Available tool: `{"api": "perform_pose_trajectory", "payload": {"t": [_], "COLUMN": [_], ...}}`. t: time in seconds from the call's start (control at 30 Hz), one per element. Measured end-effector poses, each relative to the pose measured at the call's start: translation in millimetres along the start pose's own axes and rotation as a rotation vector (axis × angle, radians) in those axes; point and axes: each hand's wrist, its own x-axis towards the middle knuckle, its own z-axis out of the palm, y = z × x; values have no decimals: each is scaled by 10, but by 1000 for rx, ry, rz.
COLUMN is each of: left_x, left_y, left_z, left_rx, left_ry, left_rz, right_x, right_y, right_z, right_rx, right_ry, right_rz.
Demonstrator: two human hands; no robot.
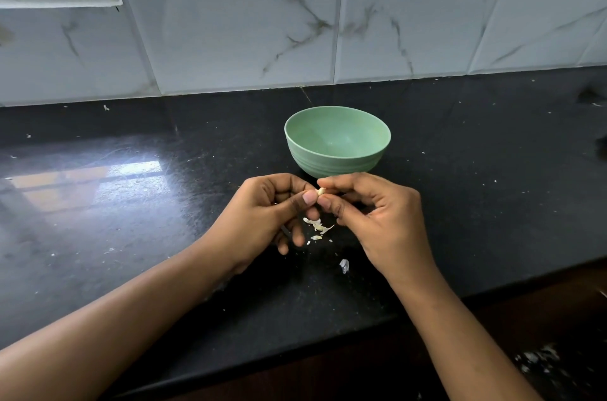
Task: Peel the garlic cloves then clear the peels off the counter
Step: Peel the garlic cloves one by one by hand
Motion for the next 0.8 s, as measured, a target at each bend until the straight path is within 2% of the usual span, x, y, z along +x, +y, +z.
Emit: {"api": "perform_pose_trajectory", "payload": {"t": [0.37,0.8], "left_x": [-2,-21], "left_y": [-4,-2], "left_z": [8,2], "left_rx": [-27,31], "left_ry": [10,11], "left_rz": [30,63], "right_x": [-11,-23], "right_y": [-32,-34], "right_z": [-17,-18], "right_rx": [-142,-360], "right_ry": [97,58], "right_rz": [-114,-259]}}
